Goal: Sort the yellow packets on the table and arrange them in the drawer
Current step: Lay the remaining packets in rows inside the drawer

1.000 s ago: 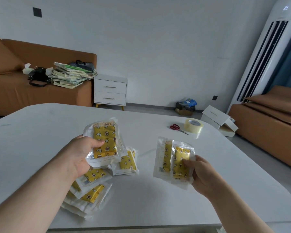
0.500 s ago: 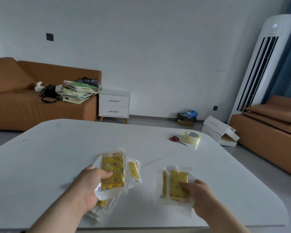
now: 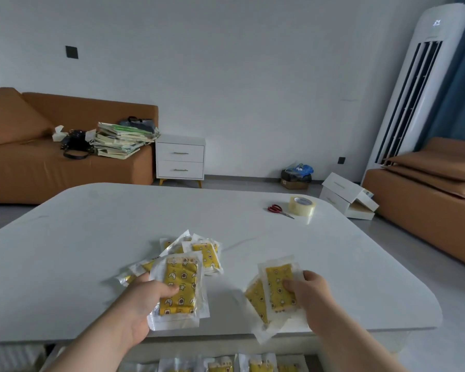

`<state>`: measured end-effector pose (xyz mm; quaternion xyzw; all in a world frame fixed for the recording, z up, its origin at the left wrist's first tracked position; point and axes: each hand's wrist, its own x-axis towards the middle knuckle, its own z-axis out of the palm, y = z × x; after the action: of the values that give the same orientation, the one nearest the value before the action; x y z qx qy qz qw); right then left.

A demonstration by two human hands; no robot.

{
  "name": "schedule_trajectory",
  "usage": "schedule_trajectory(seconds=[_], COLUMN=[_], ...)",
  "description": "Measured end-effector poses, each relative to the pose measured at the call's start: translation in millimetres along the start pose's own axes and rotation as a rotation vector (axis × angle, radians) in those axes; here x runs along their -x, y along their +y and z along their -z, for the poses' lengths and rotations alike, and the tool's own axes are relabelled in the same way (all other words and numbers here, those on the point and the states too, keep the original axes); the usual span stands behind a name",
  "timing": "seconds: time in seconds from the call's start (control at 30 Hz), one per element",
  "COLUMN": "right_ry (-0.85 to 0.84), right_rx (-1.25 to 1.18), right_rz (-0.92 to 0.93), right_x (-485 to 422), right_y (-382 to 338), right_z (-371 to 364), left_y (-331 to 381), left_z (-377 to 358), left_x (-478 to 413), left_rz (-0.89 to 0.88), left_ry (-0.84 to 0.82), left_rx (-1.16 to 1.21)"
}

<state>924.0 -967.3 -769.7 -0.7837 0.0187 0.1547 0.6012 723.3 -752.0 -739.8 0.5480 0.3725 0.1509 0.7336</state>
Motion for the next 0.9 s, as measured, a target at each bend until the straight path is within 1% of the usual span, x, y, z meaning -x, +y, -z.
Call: schedule_trajectory(seconds=[0.1, 0.2, 0.37, 0.43, 0.47, 0.57, 0.67, 0.77, 0.83, 0.9], right_ry=[0.038, 0.069, 0.207, 0.22, 0.193, 0.032, -0.126, -0.277, -0.397, -0.476], right_rx=[0.013, -0.046, -0.136, -0.165, -0.177, -0.17, -0.125, -0.03, 0.076, 0.241], right_rz=[0.031, 0.018, 0.036, 0.033, 0.03, 0.035, 0.056, 0.061, 0.055, 0.062], right_x=[-1, -3, -5, -4, -1, 12, 27, 37, 38, 35], right_y=[2, 6, 8, 3, 0, -2, 6, 16, 25, 35], right_z=[11, 17, 23, 31, 36, 50, 62, 76, 87, 95], left_y=[-1, -2, -9, -11, -12, -12, -15, -23, -32, -42], left_z=[4, 6, 4, 5, 6, 11, 13, 13, 8, 1], left_x=[-2, -3, -9, -13, -15, -16, -13, -7, -6, -6], left_rz=[0.009, 0.023, 0.031, 0.033, 0.026, 0.0, -0.018, -0.012, 0.004, 0.016], left_ry=[0.0, -0.008, -0.015, -0.008, -0.007, -0.059, -0.211, -0.431, -0.502, -0.554], left_rx=[-0.036, -0.044, -0.063, -0.071, -0.079, -0.157, -0.294, -0.572, -0.799, -0.996])
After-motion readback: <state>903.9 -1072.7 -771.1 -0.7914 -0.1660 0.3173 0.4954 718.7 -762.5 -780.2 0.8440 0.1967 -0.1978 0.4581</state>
